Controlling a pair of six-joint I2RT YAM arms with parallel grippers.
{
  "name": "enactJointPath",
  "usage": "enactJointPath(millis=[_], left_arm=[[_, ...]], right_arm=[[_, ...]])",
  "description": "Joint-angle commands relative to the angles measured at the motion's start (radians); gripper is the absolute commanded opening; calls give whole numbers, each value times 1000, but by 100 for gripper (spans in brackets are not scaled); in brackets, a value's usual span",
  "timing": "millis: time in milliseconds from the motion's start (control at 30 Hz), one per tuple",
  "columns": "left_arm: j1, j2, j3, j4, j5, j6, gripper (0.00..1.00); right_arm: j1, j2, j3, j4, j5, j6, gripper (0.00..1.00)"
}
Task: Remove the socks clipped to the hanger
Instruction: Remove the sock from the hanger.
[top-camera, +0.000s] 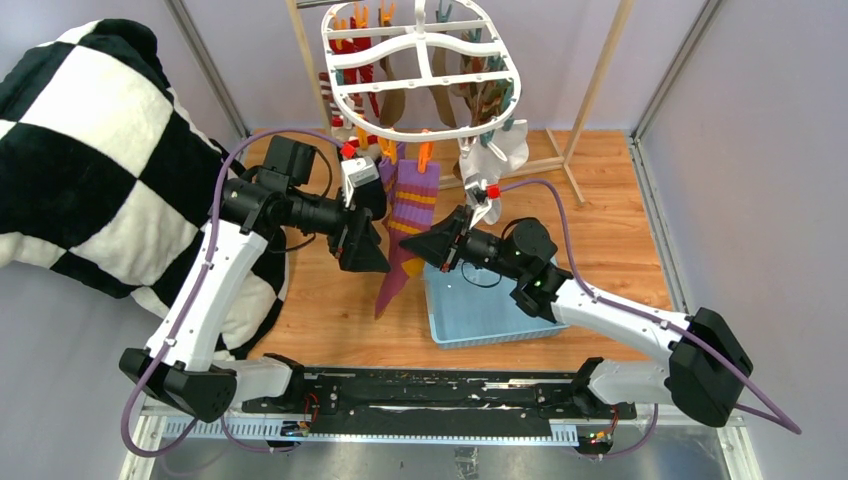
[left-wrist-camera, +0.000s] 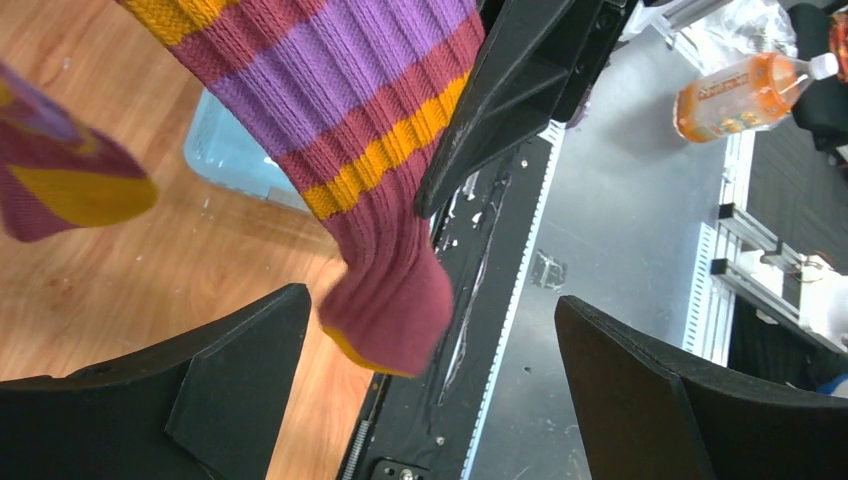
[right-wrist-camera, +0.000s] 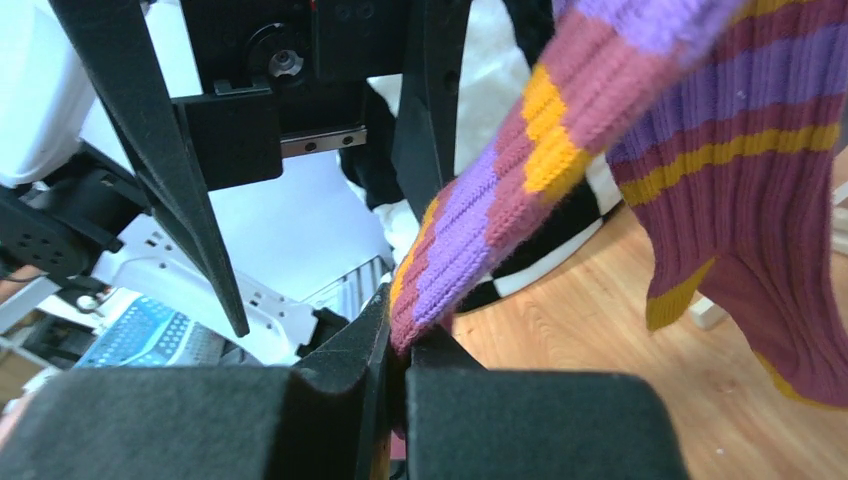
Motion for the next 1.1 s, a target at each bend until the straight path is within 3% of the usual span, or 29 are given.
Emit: enactJointPath(millis=[0,333,533,800,867,933,1067], left_arm=[[-4,6,5,-3,92,30,100],[-4,-1,-46,-5,169,87,100],[-4,43,-27,-6,137,127,100],[-9,68,-34,-9,227,124,99],[-10,70,-52,-11,237,121,91],[-10,75,-60,-10,241,114,77],[-10,76,-48,-9,251,107,31]], right_arm=[[21,-4,-28,139,-57,133,0],[21,74,1,331,-133,334,0],[24,92,8,373,-156,396,0],[26,110,25,393,-138,449,0],[29,125,28,413,-136,466,0],[30,136,27,420,-125,477,2],[28,129,26,382,-93,461,8]])
